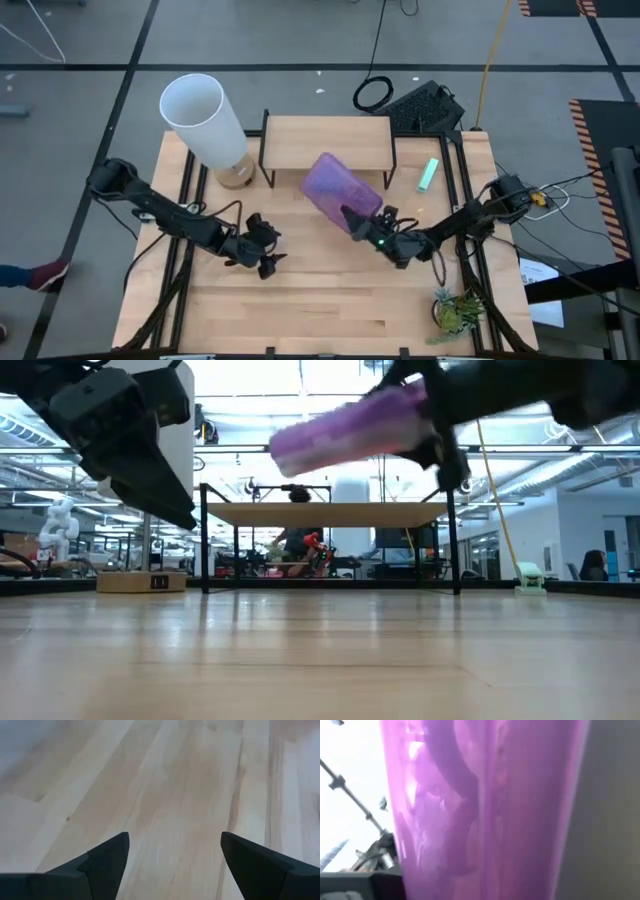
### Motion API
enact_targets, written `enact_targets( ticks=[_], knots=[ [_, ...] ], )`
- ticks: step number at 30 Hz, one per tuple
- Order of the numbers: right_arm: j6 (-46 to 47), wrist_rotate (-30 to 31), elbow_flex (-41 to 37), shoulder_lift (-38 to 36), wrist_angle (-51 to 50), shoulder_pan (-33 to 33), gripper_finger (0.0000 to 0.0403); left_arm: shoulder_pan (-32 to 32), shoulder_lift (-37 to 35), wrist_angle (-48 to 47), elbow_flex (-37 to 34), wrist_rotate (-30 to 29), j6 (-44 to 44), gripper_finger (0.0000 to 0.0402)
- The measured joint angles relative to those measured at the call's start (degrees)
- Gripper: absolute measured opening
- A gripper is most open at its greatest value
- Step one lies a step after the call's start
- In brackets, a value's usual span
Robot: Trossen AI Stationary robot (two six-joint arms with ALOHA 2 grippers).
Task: Pack school essentials
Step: Put the supply box on the shelf
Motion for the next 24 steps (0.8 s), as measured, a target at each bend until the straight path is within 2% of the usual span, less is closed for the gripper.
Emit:
enact_targets(
  ticks=[6,10,13,21,24],
  knots=[
    [0.5,6.53,14.06,9.6,-0.28,-0.89,0.0264,-0.73,-0.03,-1.27,0.0,-0.12,0.2,0.0321],
    [2.32,8.26,19.2,14.02,2.95,-4.06,0.0264,-2.34,-0.04,-1.68,0.0,-0.11,0.74,0.0321],
    [2.1,7.52,21.45,15.74,5.75,-6.77,0.0264,-3.37,-0.04,-1.84,0.0,-0.12,1.17,0.0321],
    [-0.07,6.29,22.6,15.76,5.6,-13.91,0.0265,-3.33,-0.04,-1.59,0.0,-0.78,1.75,0.0321],
    [0.97,1.95,22.6,15.76,5.24,-16.44,0.0265,-2.73,-0.05,-1.54,0.0,-0.83,1.75,0.0321]
  ],
)
